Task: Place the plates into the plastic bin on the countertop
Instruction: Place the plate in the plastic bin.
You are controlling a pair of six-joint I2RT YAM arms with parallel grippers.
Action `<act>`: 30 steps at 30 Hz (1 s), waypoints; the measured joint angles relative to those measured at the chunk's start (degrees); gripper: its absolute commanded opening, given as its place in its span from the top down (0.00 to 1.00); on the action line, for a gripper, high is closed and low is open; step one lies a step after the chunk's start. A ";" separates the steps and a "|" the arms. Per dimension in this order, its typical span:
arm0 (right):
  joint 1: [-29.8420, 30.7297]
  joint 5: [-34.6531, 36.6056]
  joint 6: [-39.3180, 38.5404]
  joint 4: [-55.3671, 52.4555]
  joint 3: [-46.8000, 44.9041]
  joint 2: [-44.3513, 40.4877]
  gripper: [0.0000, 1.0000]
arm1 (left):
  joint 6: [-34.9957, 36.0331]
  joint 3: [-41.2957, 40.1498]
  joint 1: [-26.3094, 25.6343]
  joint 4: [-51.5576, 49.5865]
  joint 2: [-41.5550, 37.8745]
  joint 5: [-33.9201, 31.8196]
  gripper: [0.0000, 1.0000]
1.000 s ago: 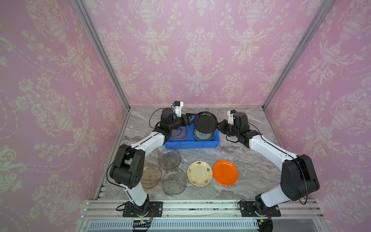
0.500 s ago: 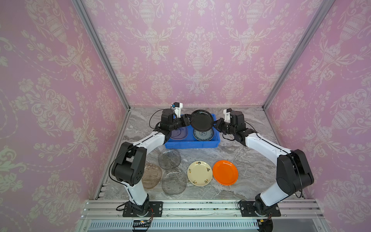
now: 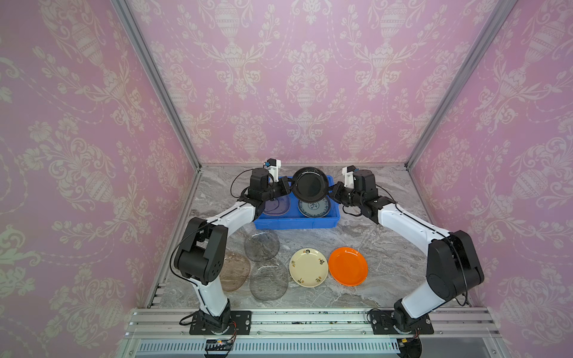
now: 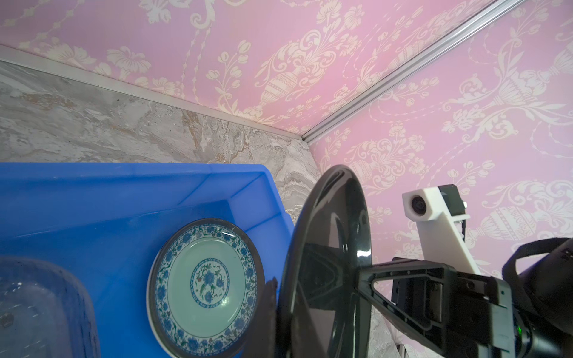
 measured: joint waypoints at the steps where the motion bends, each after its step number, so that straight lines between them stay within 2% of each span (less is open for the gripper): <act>1: 0.00 0.24 0.02 -0.72 0.52 0.15 0.74 | 0.09 0.35 0.00 -0.63 0.26 0.00 1.00; 3: -0.09 1.14 -0.48 -2.19 1.90 0.31 0.63 | 0.81 1.44 0.00 -2.78 0.79 -0.07 1.00; 5: -0.37 2.82 -1.57 -4.33 3.65 0.28 0.59 | 2.51 3.63 0.00 -6.47 1.60 -0.42 1.00; 13: -4.57 7.69 -3.48 -9.68 4.85 -3.04 0.58 | 8.46 11.82 -0.04 -16.22 8.50 -1.73 1.00; 19: -5.97 8.26 -3.48 -10.25 3.93 -5.92 0.58 | 8.37 11.85 -0.33 -17.03 14.12 -2.40 1.00; 30: -6.05 7.61 -3.45 -10.40 -0.07 -6.29 0.58 | 7.43 14.82 -2.64 -16.37 20.68 -2.67 1.00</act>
